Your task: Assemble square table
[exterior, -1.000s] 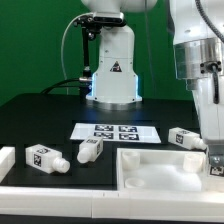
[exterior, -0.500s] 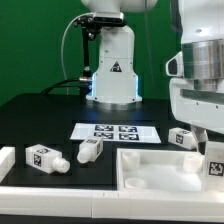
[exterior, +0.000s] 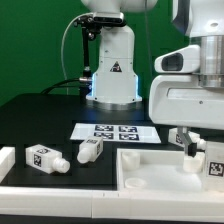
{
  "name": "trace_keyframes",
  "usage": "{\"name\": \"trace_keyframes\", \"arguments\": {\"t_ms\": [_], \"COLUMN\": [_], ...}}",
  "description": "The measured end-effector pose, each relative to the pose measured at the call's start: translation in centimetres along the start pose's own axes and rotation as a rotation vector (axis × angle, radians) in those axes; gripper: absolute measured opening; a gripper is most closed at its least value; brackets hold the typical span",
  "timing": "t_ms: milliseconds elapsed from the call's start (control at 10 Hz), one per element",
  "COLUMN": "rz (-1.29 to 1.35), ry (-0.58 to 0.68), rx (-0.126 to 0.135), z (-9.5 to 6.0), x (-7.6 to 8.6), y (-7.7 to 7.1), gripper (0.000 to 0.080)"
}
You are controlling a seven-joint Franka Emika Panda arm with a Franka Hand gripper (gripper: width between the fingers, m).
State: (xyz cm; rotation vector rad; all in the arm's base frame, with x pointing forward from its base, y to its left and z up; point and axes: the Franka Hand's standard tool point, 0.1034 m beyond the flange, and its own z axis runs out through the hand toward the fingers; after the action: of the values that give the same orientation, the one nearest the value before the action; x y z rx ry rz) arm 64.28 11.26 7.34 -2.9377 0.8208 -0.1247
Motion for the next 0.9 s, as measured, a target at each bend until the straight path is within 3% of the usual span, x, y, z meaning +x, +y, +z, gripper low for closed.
{"name": "trace_keyframes", "arguments": {"t_ms": [200, 300, 400, 700, 900], "rz": [0.025, 0.031, 0.064, 0.324, 0.659], "ry": [0.000, 0.000, -0.001, -0.005, -0.034], "rx": [-0.001, -0.001, -0.004, -0.001, -0.003], "z": [0.01, 0.01, 0.07, 0.06, 0.09], "x": [0.01, 0.01, 0.02, 0.17, 0.12], "y": [0.03, 0.03, 0.23, 0.43, 0.44], "gripper": [0.0404, 0.0404, 0.0285, 0.0285, 0.0285]}}
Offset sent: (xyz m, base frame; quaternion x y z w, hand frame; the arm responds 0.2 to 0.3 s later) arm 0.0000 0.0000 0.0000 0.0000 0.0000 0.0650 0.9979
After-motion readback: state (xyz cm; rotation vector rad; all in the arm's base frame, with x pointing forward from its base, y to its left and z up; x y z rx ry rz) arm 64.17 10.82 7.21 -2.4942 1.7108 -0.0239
